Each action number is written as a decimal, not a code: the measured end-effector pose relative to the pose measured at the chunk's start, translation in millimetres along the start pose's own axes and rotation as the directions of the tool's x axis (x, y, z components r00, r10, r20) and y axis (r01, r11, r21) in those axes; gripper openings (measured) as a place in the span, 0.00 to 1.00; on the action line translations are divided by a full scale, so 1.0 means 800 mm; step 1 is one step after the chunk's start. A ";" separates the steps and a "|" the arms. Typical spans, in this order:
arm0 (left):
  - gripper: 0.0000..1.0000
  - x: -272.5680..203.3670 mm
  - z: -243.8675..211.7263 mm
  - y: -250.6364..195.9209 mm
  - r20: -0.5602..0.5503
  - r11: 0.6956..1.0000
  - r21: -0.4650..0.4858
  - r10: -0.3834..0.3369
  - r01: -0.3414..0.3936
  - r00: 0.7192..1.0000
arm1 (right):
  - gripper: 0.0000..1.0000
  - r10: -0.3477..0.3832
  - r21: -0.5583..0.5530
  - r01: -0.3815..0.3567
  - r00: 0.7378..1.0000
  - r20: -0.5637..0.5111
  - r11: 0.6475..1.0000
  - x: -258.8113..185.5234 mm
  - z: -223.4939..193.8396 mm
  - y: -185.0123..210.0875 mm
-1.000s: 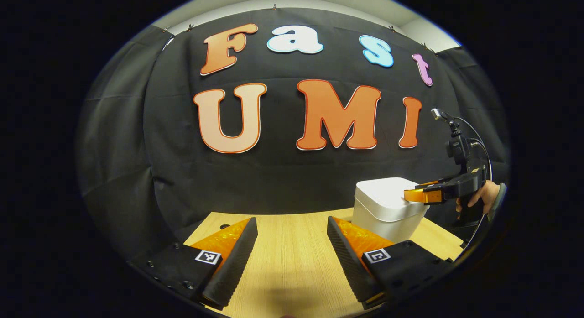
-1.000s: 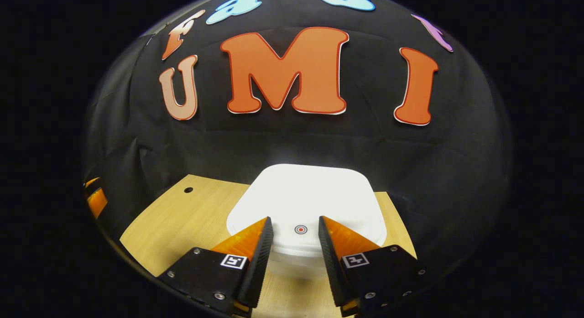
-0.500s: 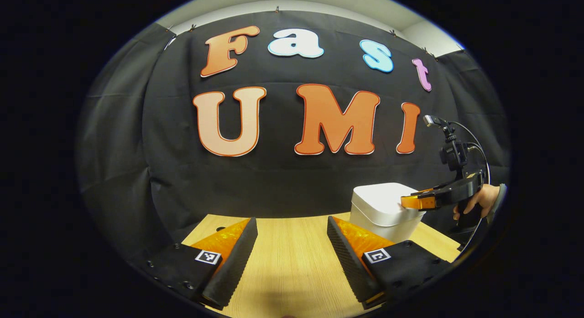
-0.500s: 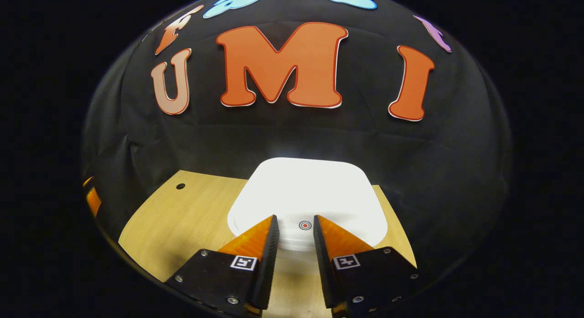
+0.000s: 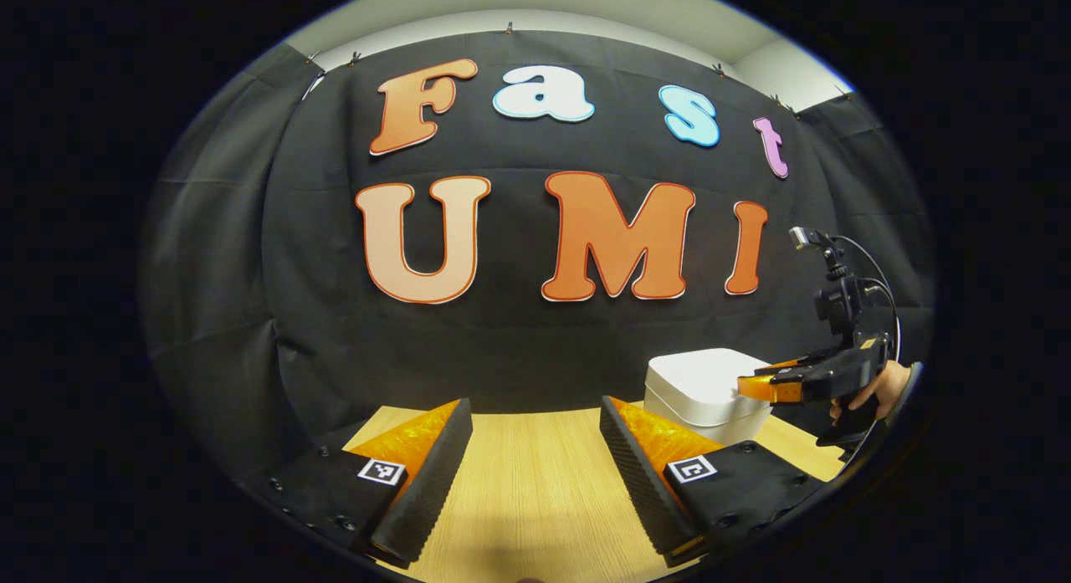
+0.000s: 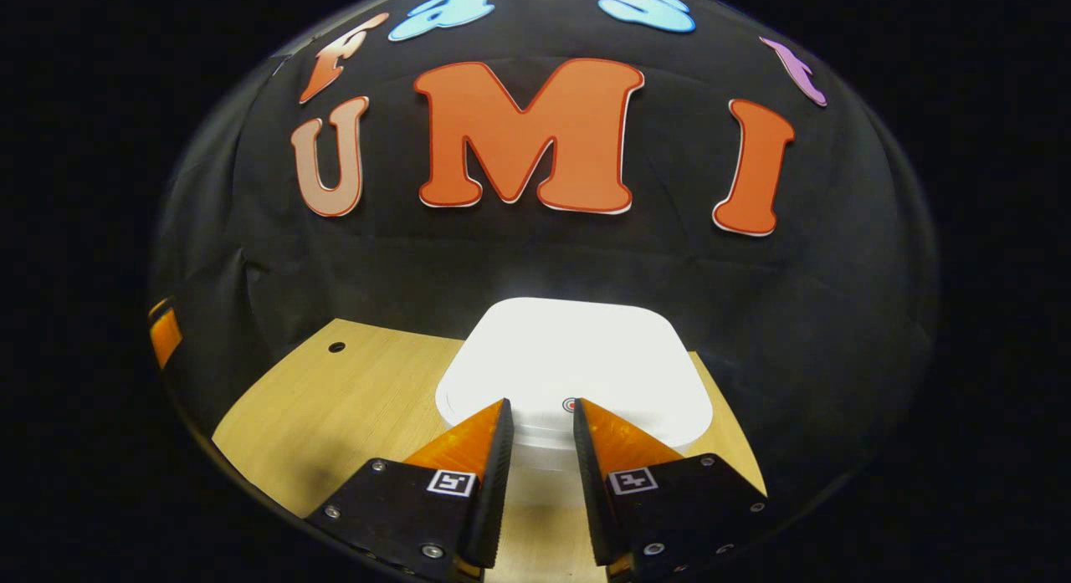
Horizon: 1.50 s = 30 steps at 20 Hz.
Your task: Press the lid of the desktop garbage bin to open it, pick up the crumpled paper on the desktop and throw it into the bin, then pick up the pop can on the desktop and drop it into the bin, and finally close the garbage bin lid.
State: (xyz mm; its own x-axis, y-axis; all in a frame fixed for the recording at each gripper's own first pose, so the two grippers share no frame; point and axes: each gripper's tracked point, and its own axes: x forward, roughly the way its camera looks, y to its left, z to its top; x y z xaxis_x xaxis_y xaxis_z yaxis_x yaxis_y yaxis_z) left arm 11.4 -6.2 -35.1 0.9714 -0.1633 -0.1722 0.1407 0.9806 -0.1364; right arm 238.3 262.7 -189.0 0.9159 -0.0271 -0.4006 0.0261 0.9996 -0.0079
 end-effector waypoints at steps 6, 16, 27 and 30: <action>0.97 -0.002 -0.001 0.009 0.004 1.000 -0.004 0.015 -0.015 1.000 | 0.43 0.071 0.031 -0.075 0.988 0.137 0.997 -0.031 0.016 0.054; 0.98 0.002 0.011 0.027 0.042 0.999 0.006 0.051 -0.051 0.998 | 0.57 0.163 0.042 -0.175 0.963 0.213 0.984 -0.063 0.026 0.119; 0.98 0.024 0.005 0.023 0.028 0.999 -0.005 0.035 -0.035 0.999 | 0.79 0.204 0.008 -0.210 0.957 0.205 0.978 -0.055 0.020 0.139; 0.98 0.033 0.007 0.023 0.032 1.000 -0.002 0.032 -0.032 0.999 | 0.79 0.206 0.006 -0.212 0.956 0.209 0.977 -0.052 0.023 0.141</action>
State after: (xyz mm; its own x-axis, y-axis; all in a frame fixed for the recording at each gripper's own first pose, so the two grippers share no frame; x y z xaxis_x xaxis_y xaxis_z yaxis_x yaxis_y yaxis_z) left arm 40.6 7.9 -36.5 0.9810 -0.1287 -0.1449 0.1095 0.9850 -0.1332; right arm 210.7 376.2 -156.4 0.9648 0.1791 -0.1927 -0.1659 0.9827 0.0828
